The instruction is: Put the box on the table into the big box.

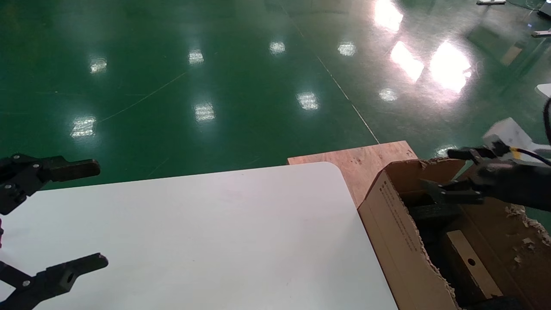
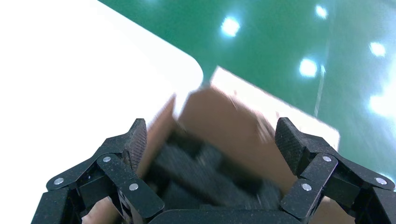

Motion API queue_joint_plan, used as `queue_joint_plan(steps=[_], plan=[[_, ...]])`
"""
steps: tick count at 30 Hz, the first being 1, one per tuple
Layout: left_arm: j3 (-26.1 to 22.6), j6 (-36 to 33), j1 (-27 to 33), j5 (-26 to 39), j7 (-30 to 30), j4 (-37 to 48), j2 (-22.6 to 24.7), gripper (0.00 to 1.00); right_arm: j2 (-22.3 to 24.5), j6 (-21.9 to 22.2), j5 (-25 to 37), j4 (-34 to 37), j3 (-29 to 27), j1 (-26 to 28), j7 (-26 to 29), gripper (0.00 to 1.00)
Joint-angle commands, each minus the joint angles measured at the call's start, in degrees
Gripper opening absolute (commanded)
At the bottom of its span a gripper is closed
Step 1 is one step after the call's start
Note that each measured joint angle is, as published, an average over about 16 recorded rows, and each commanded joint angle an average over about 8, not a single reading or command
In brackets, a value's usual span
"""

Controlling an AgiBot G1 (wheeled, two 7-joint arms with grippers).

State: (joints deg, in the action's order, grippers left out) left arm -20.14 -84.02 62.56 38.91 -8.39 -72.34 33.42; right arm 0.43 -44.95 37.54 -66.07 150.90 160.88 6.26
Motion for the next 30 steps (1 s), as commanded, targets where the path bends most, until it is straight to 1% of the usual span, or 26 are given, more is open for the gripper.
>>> queue_joint_plan(steps=[1, 8, 14, 24, 27, 30], plan=[[0.0, 0.0, 0.0, 0.0, 0.0, 0.0, 0.0, 1.00, -1.2, 1.1, -1.9, -2.6, 0.2, -0.3, -0.7, 1.00], [0.0, 0.0, 0.0, 0.0, 0.0, 0.0, 0.0, 1.00, -6.0, 6.6, -9.1, -8.0, -0.1, -3.6, -5.3, 1.00], [0.0, 0.0, 0.0, 0.0, 0.0, 0.0, 0.0, 1.00, -7.8, 8.9, -11.8, -9.6, -0.7, -5.1, -7.1, 1.00], [0.0, 0.0, 0.0, 0.0, 0.0, 0.0, 0.0, 1.00, -7.2, 7.7, -10.6, -8.8, -1.3, -5.1, -6.3, 1.00], [0.0, 0.0, 0.0, 0.0, 0.0, 0.0, 0.0, 1.00, -7.7, 6.5, -10.1, -8.7, -4.2, -7.1, -5.9, 1.00], [0.0, 0.0, 0.0, 0.0, 0.0, 0.0, 0.0, 1.00, -8.9, 4.7, -9.6, -8.7, -9.5, -10.9, -5.5, 1.00]])
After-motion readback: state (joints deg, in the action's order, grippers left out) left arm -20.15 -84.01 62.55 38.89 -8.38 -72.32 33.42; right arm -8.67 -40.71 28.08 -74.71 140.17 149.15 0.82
